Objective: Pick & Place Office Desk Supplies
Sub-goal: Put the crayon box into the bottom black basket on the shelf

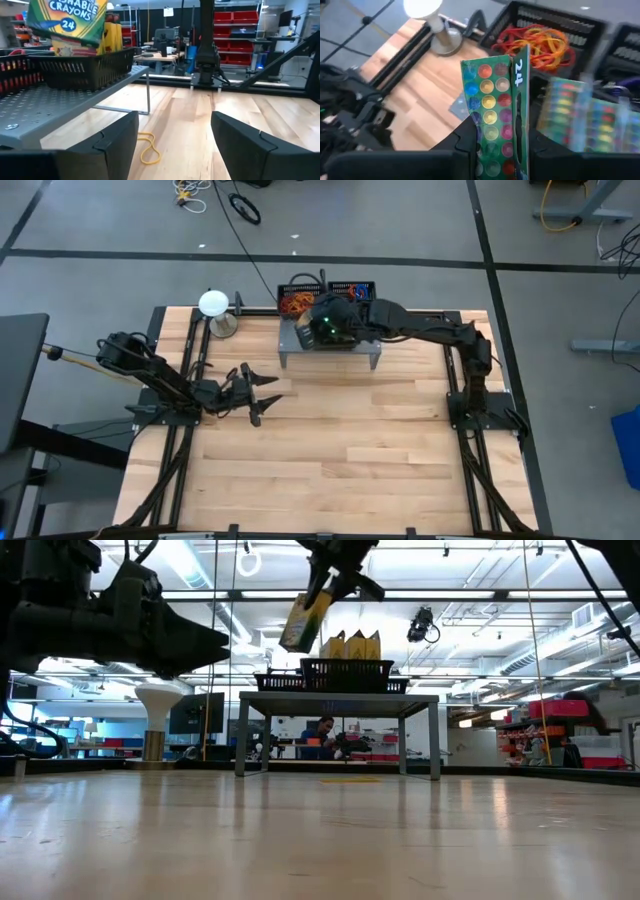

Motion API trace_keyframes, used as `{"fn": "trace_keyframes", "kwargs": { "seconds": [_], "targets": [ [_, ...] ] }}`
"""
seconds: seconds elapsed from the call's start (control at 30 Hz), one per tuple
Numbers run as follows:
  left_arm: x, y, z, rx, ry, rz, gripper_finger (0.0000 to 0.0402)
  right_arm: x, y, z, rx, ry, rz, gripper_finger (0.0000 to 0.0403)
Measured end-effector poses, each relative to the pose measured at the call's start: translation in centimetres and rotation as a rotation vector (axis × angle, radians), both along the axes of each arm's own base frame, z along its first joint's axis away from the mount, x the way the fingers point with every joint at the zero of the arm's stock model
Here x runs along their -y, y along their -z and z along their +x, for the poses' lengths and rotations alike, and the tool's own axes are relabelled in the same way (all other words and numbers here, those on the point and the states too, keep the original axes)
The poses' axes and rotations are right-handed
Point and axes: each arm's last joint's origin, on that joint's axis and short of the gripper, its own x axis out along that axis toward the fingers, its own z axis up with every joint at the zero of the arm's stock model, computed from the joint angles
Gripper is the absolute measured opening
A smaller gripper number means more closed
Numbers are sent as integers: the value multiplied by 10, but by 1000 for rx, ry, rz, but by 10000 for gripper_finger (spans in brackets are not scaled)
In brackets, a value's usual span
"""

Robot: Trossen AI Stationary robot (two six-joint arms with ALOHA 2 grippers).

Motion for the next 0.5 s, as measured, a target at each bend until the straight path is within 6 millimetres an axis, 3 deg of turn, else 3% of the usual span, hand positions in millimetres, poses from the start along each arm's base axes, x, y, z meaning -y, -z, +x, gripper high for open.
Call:
{"fn": "trace_keyframes", "kwargs": {
  "seconds": [0.5],
  "targets": [
    [0, 2, 0, -19, 1, 4, 252, 9, 1, -7, -12, 167, -20, 82]
  ]
}}
